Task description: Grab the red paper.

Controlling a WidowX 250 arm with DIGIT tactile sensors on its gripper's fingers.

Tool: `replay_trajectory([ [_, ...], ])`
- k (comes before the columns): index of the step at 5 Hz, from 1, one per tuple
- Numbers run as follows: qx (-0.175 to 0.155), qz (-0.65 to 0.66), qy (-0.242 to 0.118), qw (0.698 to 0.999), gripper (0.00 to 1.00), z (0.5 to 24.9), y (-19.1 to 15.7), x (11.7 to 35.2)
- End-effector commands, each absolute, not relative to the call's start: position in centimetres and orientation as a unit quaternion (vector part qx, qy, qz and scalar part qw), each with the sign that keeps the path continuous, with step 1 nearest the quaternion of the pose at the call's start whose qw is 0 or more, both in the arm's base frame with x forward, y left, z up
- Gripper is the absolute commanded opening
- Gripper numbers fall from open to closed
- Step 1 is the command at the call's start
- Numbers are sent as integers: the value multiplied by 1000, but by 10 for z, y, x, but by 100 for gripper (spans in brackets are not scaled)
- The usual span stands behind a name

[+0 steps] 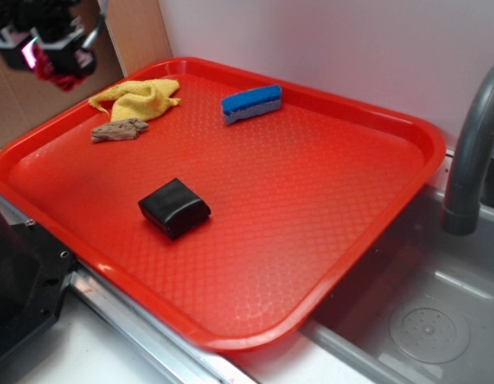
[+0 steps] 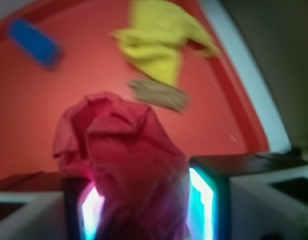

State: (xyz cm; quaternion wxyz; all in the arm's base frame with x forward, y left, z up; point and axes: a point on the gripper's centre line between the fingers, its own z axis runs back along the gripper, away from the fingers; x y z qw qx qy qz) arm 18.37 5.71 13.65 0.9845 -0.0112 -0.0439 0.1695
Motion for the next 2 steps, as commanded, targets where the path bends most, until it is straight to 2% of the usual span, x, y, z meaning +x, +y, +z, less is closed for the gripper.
replay_trajectory([
  [1,14,95,-74,993,0,185,12,207],
  [2,34,96,-82,991,0,186,4,207],
])
